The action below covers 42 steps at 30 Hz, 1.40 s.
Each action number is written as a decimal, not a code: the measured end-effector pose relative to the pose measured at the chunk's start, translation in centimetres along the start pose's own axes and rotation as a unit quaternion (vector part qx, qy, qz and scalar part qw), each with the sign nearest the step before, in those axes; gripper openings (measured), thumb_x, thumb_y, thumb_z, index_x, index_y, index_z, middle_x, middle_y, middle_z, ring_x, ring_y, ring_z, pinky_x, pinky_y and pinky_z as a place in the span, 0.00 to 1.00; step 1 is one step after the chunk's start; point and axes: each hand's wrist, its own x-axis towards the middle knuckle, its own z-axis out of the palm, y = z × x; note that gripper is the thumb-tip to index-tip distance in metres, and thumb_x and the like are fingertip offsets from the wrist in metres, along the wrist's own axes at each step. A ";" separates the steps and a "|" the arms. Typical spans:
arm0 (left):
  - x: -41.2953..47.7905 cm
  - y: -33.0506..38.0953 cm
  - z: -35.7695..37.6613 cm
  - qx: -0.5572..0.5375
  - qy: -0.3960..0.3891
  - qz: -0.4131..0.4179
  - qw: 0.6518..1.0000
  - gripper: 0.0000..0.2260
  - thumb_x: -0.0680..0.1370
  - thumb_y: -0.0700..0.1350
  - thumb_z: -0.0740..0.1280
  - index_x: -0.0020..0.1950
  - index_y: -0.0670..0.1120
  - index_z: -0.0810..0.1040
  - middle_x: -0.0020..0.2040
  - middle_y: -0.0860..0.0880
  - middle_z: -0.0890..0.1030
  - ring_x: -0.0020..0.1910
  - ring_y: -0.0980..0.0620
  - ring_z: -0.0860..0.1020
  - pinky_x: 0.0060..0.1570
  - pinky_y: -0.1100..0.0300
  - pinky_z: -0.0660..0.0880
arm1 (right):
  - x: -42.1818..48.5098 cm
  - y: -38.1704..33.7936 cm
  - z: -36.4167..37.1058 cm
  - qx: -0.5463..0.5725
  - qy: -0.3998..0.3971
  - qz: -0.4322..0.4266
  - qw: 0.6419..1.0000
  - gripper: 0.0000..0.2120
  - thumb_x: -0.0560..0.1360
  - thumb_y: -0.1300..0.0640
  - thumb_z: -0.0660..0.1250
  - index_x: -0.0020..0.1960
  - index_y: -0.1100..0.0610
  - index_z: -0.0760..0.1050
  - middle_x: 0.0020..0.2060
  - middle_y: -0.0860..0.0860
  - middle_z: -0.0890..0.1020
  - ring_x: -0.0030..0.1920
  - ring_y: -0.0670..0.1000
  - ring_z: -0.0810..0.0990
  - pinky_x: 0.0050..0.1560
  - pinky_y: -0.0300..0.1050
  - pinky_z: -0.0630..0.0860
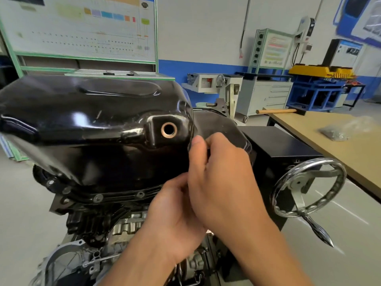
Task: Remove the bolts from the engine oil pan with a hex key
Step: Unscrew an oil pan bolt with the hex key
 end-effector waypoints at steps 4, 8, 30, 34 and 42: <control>0.1 0.1 -0.3 0.103 0.028 0.039 0.993 0.12 0.67 0.46 0.65 0.44 0.44 0.85 0.49 0.40 0.78 0.48 0.42 0.73 0.43 0.52 0.68 | 0.9 0.1 0.0 0.004 0.002 0.000 1.000 0.18 0.81 0.43 0.54 0.37 0.52 0.66 0.30 0.49 0.75 0.32 0.52 0.75 0.32 0.47 0.66; -1.2 2.8 -0.8 0.504 0.051 0.219 0.834 0.09 0.71 0.51 0.65 0.34 0.50 0.81 0.30 0.49 0.78 0.32 0.50 0.74 0.34 0.51 0.69 | 1.8 0.2 -0.3 -0.029 -0.022 -0.020 0.999 0.16 0.79 0.46 0.55 0.36 0.53 0.65 0.31 0.51 0.75 0.33 0.55 0.74 0.33 0.48 0.66; 1.0 2.2 -3.1 0.612 0.039 0.548 0.569 0.08 0.78 0.48 0.69 0.48 0.46 0.86 0.39 0.64 0.81 0.38 0.63 0.81 0.37 0.66 0.78 | -2.5 20.9 -10.3 -0.254 -0.012 0.236 0.938 0.20 0.74 0.43 0.72 0.32 0.56 0.73 0.26 0.50 0.77 0.29 0.52 0.75 0.30 0.44 0.70; 1.0 2.1 -3.3 0.605 0.040 0.551 0.573 0.08 0.78 0.49 0.68 0.49 0.48 0.86 0.38 0.65 0.80 0.38 0.63 0.82 0.38 0.66 0.78 | -6.6 28.8 -12.3 -0.243 -0.193 0.463 0.830 0.28 0.76 0.38 0.69 0.44 0.65 0.78 0.34 0.57 0.84 0.35 0.58 0.84 0.29 0.39 0.70; 1.3 1.8 -3.1 0.593 0.042 0.553 0.584 0.05 0.77 0.50 0.67 0.49 0.54 0.83 0.35 0.62 0.81 0.36 0.62 0.82 0.37 0.69 0.78 | -4.0 30.0 -13.9 0.392 -0.074 0.625 0.672 0.09 0.82 0.60 0.59 0.55 0.65 0.73 0.44 0.66 0.82 0.33 0.58 0.82 0.25 0.44 0.79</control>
